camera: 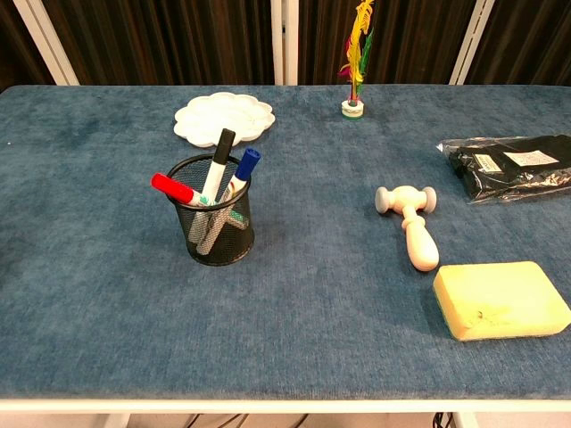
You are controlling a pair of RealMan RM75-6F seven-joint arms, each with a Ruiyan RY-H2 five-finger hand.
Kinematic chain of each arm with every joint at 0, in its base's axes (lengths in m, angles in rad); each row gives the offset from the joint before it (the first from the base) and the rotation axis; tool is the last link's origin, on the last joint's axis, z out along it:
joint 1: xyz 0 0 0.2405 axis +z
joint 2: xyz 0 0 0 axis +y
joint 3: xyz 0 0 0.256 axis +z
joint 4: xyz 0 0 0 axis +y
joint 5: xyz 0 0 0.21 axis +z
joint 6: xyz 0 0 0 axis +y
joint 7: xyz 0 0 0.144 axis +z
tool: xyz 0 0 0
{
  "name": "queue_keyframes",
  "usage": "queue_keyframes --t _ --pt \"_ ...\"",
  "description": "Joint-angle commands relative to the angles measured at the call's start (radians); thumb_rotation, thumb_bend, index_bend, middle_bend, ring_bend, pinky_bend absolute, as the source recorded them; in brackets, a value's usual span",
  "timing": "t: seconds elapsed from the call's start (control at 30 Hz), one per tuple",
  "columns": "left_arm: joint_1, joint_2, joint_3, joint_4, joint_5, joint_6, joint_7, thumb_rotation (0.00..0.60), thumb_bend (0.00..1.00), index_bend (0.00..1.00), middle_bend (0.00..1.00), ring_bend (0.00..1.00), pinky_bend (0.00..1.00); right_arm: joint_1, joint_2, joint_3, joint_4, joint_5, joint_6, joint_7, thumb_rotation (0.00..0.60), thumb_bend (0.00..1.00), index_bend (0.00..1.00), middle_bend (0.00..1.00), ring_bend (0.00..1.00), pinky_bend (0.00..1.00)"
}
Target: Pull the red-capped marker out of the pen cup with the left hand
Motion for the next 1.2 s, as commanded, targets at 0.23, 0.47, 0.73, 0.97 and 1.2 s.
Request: queue_keyframes --t 0.23,0.47,0.73,0.97,1.2 --pt "0.008 0.001 0.007 -0.006 -0.001 -0.001 0.001 0.600 0.10 0.00 0.00 0.00 0.00 -0.003 -0.001 -0.005 0.014 0.004 -0.006 0.004 0.600 0.17 0.00 0.00 0.00 0.00" --pt "0.007 0.018 0.010 -0.035 0.040 0.015 0.041 0.600 0.10 0.00 0.00 0.00 0.01 -0.011 0.006 -0.011 0.013 -0.006 0.004 0.007 0.600 0.17 0.00 0.00 0.00 0.00" --pt "-0.055 0.022 0.006 -0.055 0.102 -0.045 0.018 0.600 0.10 0.02 0.00 0.00 0.13 -0.013 0.010 -0.012 0.015 0.007 -0.006 0.007 0.600 0.17 0.00 0.00 0.00 0.00" --pt "-0.164 -0.014 -0.051 -0.075 0.188 -0.102 0.083 0.600 0.16 0.15 0.09 0.03 0.24 -0.014 0.014 -0.011 0.016 -0.018 0.014 0.018 0.600 0.17 0.00 0.00 0.00 0.00" --pt "-0.267 -0.095 -0.070 -0.064 0.178 -0.216 0.020 0.600 0.16 0.28 0.19 0.12 0.32 -0.014 0.010 -0.010 0.017 0.002 -0.001 0.019 0.600 0.17 0.00 0.00 0.00 0.00"
